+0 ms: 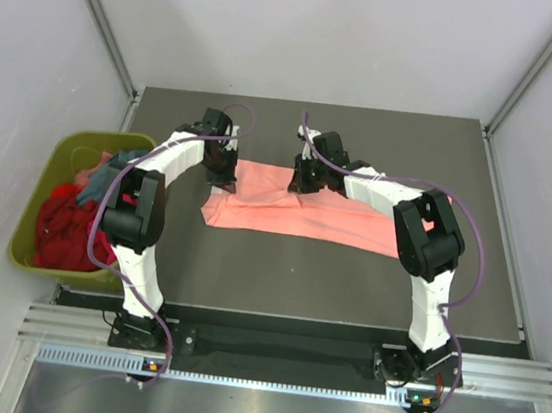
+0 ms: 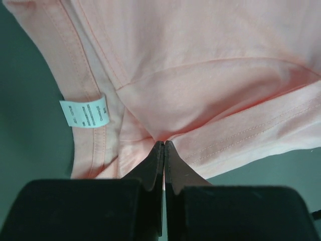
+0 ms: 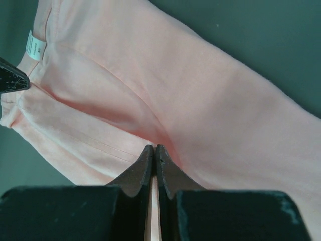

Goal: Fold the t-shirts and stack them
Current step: Fold the tshirt

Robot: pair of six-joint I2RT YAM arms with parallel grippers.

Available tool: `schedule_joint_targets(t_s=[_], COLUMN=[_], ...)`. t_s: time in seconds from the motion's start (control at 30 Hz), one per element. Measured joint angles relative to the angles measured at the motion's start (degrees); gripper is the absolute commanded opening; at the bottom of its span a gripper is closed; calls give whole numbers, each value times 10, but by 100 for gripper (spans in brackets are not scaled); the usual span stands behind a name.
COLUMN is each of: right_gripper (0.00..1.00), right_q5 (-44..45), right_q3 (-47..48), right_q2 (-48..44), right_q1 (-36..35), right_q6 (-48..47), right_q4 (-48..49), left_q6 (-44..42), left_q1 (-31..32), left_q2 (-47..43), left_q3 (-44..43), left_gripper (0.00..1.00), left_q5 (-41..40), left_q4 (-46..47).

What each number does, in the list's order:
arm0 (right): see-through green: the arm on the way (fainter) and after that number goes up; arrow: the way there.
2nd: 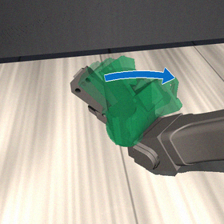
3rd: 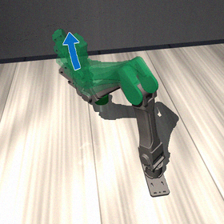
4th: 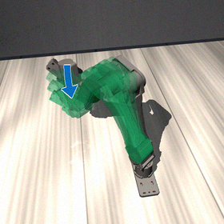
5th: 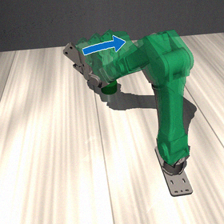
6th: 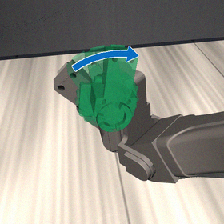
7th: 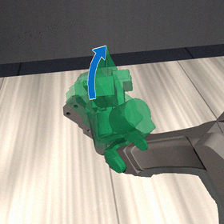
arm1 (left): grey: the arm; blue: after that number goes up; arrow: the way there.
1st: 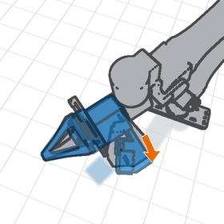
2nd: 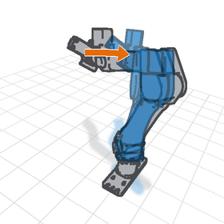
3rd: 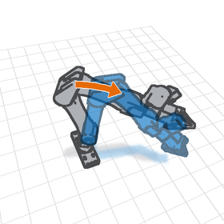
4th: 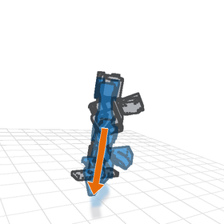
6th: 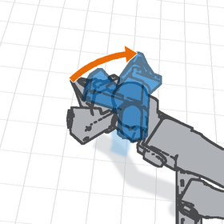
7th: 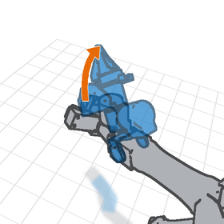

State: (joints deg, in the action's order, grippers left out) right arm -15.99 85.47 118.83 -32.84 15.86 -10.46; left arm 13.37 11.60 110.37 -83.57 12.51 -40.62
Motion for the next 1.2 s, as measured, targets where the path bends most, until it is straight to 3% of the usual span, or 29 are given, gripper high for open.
schedule_joint_targets(t_s=[0.37, 0.73, 1.13, 1.2], right_gripper=[0, 0, 1, 1], right_q5=[42, 59, 65, 71], right_q3=[7, 9, 56, 62], right_q2=[0, 2, 55, 61], right_q1=[4, 4, 4, 4], right_q6=[-1, -29, -69, -71], right_q4=[6, 73, 99, 96], left_q6=[5, 21, 32, 32], left_q1=[0, 0, 0, 0], left_q2=[9, 13, 26, 35], left_q3=[-22, -12, -8, -15], left_gripper=[0, 0, 0, 5], left_q5=[-23, -71, -102, -107], left_q4=[50, 82, 96, 94])
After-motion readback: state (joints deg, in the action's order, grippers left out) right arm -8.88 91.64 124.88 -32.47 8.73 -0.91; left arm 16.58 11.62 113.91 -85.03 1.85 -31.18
